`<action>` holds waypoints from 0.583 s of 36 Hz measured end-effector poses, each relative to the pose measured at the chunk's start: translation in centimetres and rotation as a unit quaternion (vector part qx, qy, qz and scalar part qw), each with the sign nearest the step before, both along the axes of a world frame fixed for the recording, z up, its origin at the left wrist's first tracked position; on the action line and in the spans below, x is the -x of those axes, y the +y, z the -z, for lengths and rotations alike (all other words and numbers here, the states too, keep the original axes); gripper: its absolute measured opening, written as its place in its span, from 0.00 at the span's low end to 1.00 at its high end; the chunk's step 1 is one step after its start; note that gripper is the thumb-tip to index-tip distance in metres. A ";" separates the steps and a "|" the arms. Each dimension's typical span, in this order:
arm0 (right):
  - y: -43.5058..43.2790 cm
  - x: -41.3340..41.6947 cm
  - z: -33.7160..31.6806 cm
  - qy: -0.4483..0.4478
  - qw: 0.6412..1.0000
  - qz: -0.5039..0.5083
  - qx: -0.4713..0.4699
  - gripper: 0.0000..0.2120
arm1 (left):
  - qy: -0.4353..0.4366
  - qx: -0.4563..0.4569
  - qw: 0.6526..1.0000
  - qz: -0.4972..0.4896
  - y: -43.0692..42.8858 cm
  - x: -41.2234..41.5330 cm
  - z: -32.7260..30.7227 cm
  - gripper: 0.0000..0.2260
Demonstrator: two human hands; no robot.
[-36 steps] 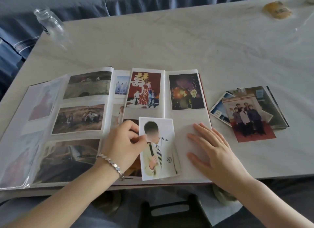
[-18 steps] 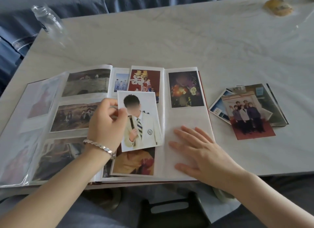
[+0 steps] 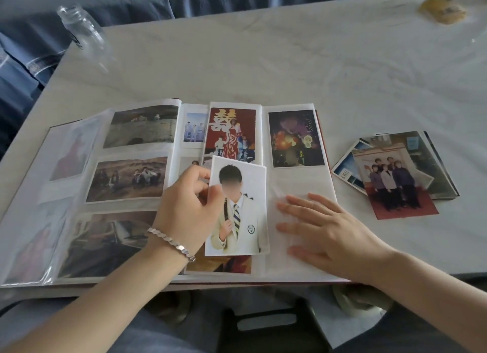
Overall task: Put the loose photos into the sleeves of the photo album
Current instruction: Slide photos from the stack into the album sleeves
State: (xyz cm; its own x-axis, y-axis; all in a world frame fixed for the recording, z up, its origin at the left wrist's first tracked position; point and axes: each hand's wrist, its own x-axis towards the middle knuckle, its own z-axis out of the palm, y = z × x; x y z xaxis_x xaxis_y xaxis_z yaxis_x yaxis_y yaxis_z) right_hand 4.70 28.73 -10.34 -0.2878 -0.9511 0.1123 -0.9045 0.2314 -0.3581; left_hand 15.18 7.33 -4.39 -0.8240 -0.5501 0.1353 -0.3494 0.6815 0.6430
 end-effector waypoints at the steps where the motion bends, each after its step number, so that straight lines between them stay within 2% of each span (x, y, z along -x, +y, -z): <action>1: -0.1 -0.1 -0.1 -0.008 1.000 0.007 0.015 0.19 | -0.005 0.005 1.000 0.005 0.1 0.0 0.0 0.04; 4: -0.6 -0.3 -0.5 -0.013 0.998 0.030 0.047 0.12 | -0.015 0.020 1.000 0.016 0.4 0.0 0.2 0.05; 8: -1.5 -0.2 -0.9 0.037 0.996 0.033 0.074 0.04 | -0.022 0.016 1.000 0.009 0.5 0.2 0.1 0.04; 13: -1.6 -0.3 -0.6 0.086 0.994 0.016 0.064 0.14 | -0.029 0.017 0.999 0.000 0.7 0.2 0.0 0.06; 17: -1.5 -0.6 -1.0 0.089 0.991 0.042 0.094 0.12 | -0.030 0.008 0.999 -0.014 0.6 0.3 0.2 0.07; 21: -1.5 -0.5 -1.3 0.091 0.990 0.055 0.096 0.12 | -0.069 -0.047 0.995 -0.045 0.9 0.4 0.4 0.05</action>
